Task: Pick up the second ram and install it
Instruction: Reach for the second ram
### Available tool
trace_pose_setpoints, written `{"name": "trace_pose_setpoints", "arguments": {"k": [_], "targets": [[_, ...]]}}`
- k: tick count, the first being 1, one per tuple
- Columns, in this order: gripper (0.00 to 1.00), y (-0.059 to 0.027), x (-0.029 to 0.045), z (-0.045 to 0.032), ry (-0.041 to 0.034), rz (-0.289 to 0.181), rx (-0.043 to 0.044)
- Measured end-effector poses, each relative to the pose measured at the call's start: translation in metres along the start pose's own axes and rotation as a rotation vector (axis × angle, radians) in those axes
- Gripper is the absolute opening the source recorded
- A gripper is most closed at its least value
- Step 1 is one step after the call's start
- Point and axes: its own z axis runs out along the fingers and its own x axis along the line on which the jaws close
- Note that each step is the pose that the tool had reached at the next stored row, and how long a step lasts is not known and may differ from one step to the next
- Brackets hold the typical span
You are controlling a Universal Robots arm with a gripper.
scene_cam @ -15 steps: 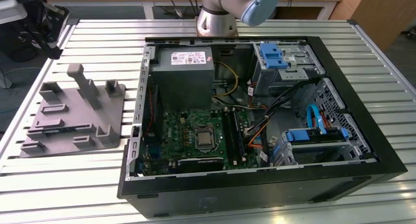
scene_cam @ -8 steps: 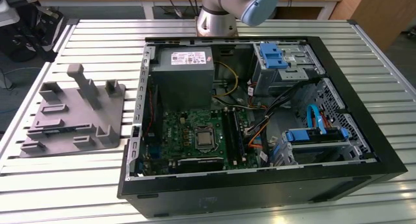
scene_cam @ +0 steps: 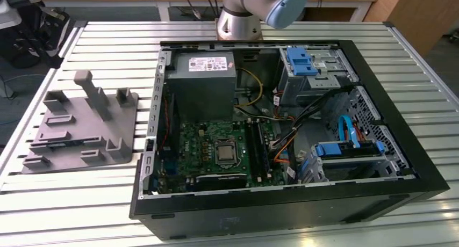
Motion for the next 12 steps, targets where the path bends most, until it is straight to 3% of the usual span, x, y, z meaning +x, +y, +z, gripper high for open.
{"name": "trace_pose_setpoints", "arguments": {"k": [4,5,6,7,8,12], "targets": [[0.1,0.0,0.0,0.0,0.0005,0.0,0.0001],[0.1,0.0,0.0,0.0,0.0042,0.0,0.0004],[0.1,0.0001,-0.0001,0.0,0.0167,0.001,0.0013],[0.1,0.0,-0.0003,0.0001,0.0344,0.001,0.0028],[0.1,0.0,-0.0005,0.0002,0.0456,0.002,0.0039],[0.1,-0.0001,-0.0002,0.0002,0.0485,0.002,0.0041]]}}
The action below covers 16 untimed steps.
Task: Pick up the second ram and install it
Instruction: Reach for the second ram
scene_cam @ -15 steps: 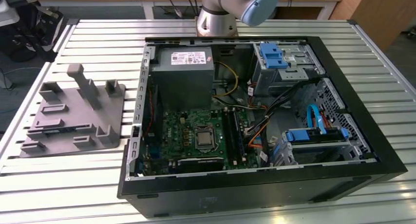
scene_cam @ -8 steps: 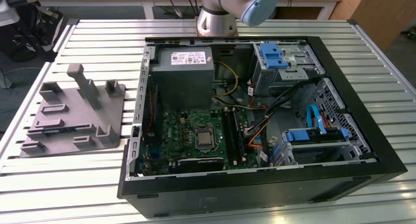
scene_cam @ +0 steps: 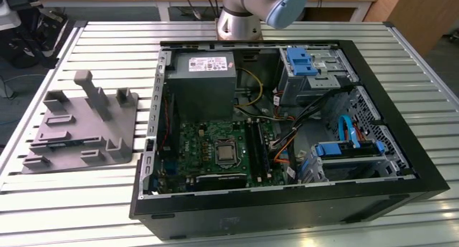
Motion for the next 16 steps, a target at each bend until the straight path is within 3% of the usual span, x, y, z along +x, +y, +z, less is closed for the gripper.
{"name": "trace_pose_setpoints", "arguments": {"k": [4,11,16], "targets": [[0.1,-0.0039,0.0034,0.0003,-0.0002,-0.001,-0.0001],[0.1,-0.0181,0.0123,0.0013,0.0,-0.003,0.0],[0.1,-0.0238,0.0159,0.008,-0.0002,-0.004,-0.0001]]}}
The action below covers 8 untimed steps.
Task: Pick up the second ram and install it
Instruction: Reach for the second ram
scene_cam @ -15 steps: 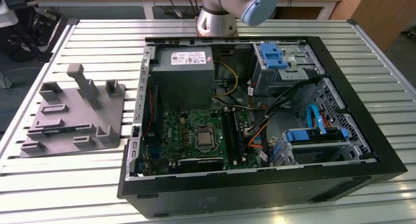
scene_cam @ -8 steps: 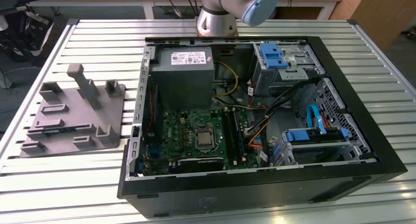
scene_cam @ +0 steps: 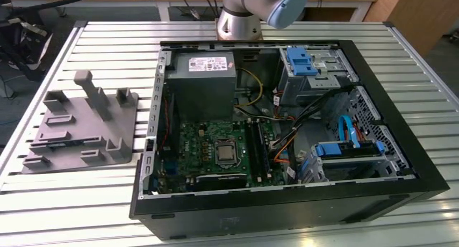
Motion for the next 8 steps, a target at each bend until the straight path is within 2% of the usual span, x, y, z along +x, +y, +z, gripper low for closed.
{"name": "trace_pose_setpoints", "arguments": {"k": [8], "targets": [[0.1,-0.0032,0.0015,0.0113,0.0001,0.0,0.0001]]}}
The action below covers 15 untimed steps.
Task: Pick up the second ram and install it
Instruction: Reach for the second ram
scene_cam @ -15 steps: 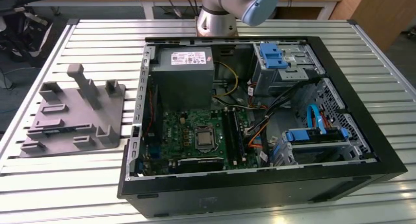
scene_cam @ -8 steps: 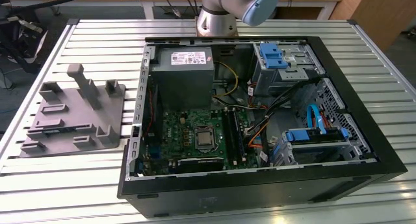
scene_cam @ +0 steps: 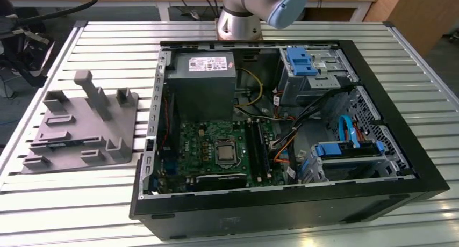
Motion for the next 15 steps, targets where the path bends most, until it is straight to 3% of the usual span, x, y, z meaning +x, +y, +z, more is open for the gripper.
{"name": "trace_pose_setpoints", "arguments": {"k": [15], "targets": [[0.1,-0.0029,0.002,0.0137,0.0001,0.0,0.0]]}}
